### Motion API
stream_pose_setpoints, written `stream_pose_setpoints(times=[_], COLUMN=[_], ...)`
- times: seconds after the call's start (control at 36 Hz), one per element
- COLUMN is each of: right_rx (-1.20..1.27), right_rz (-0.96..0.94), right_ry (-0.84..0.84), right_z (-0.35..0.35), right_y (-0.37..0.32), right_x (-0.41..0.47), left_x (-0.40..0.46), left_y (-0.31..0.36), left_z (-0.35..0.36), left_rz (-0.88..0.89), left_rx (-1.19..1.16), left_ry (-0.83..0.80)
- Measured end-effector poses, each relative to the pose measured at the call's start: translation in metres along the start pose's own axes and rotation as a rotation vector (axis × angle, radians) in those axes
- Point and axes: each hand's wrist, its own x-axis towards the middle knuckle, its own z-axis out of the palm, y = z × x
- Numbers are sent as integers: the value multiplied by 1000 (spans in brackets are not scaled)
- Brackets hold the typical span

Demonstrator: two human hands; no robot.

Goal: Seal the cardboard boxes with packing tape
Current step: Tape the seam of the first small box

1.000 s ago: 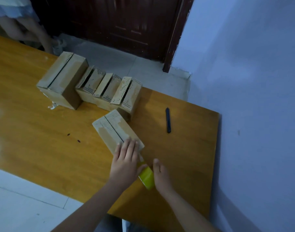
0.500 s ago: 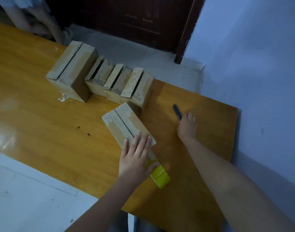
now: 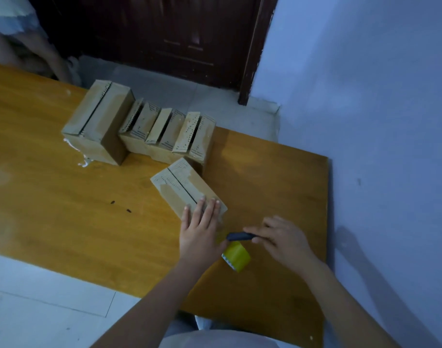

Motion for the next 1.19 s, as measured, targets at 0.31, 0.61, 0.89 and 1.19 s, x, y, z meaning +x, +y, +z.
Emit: stream_pose_setpoints(times=[0.31,0.61,0.89,1.19], right_rx=[-252,-178,966,1025], right_rz=[238,703,563,508], right_ry=[112,-152,-257,-280], right_z=[13,66,61,62], right_y=[-1,19,-18,-27], right_x=[17,31,29,24], left_x=[1,1,1,2], left_y=[0,1,2,-3], left_z=[1,0,0,-4], left_rz=[-9,-12,-10,-20], left_rx=[5,6,22,-145], left_ry=[-51,-56,-50,-1])
